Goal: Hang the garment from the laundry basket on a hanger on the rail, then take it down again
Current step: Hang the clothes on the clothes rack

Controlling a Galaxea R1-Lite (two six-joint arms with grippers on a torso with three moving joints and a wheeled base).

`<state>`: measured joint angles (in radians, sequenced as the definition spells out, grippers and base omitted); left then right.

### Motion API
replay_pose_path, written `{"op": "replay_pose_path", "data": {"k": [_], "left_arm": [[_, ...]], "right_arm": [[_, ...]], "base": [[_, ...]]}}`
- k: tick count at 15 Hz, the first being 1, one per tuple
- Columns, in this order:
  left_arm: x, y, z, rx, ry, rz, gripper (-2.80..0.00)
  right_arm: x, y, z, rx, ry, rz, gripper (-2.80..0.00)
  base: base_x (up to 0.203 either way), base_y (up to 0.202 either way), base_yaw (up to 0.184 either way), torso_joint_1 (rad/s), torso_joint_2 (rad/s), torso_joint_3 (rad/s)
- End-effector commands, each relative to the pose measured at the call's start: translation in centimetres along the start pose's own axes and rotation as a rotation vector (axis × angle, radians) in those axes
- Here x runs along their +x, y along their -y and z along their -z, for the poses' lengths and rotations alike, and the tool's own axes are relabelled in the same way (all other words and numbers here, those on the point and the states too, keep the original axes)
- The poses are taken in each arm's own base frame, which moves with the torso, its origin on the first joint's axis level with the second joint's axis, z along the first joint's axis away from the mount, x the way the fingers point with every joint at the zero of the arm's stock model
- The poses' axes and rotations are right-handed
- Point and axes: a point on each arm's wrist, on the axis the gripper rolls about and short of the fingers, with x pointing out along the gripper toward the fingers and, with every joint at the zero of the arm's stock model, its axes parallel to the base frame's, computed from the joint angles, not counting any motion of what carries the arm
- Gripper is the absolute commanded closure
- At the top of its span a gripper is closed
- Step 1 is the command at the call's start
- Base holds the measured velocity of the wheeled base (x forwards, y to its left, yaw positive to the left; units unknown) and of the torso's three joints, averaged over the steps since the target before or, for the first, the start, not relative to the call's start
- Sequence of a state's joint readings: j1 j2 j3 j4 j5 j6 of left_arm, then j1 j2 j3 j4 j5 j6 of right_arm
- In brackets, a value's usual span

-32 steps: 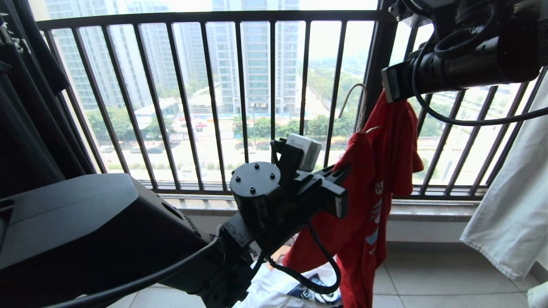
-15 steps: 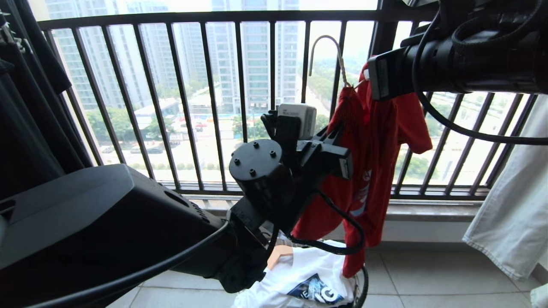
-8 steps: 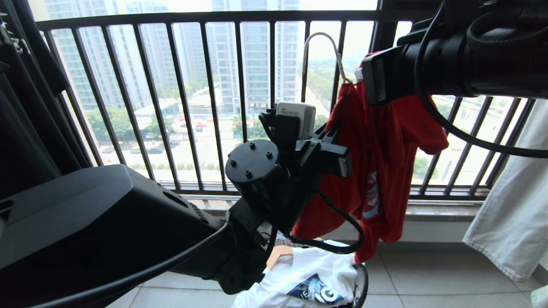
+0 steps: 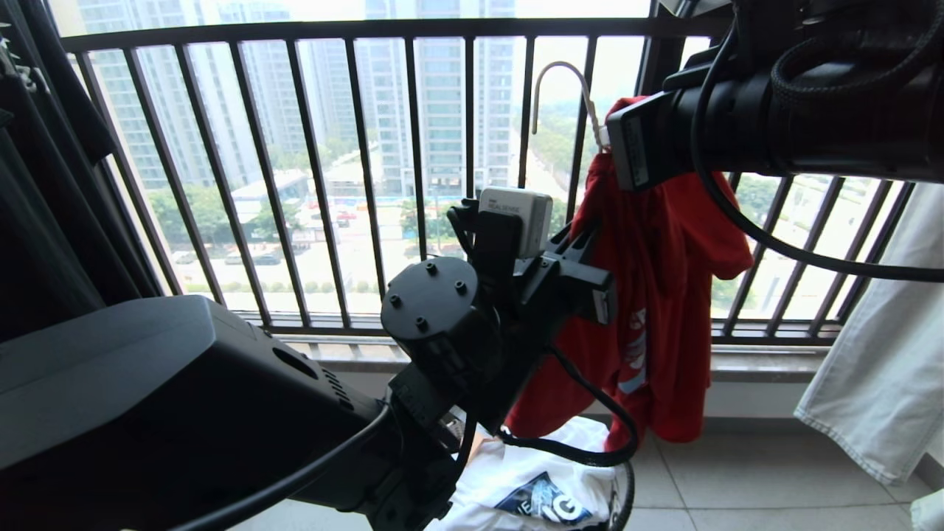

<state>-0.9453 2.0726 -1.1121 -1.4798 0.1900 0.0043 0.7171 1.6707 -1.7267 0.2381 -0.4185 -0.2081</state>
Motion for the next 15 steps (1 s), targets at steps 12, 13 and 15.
{"op": "replay_pose_path", "data": {"k": [12,13,15], "left_arm": [[1.0,-1.1,0.4,0.013,0.026,-0.033,0.00],[1.0,-1.1,0.4,0.013,0.026,-0.033,0.00],[1.0,-1.1,0.5,0.013,0.025,-0.033,0.00]], "right_arm": [[-0.2,-0.2,1.2,-0.027,-0.019,-0.007,0.00],[-0.3,-0.1,1.1,-0.024,-0.014,-0.005,0.00],[-0.3,-0.1,1.1,-0.024,-0.011,-0.004,0.00]], "base": [[0.000,0.000,0.000,0.000,0.00,0.000],[0.000,0.000,0.000,0.000,0.00,0.000],[0.000,0.000,0.000,0.000,0.00,0.000]]}}
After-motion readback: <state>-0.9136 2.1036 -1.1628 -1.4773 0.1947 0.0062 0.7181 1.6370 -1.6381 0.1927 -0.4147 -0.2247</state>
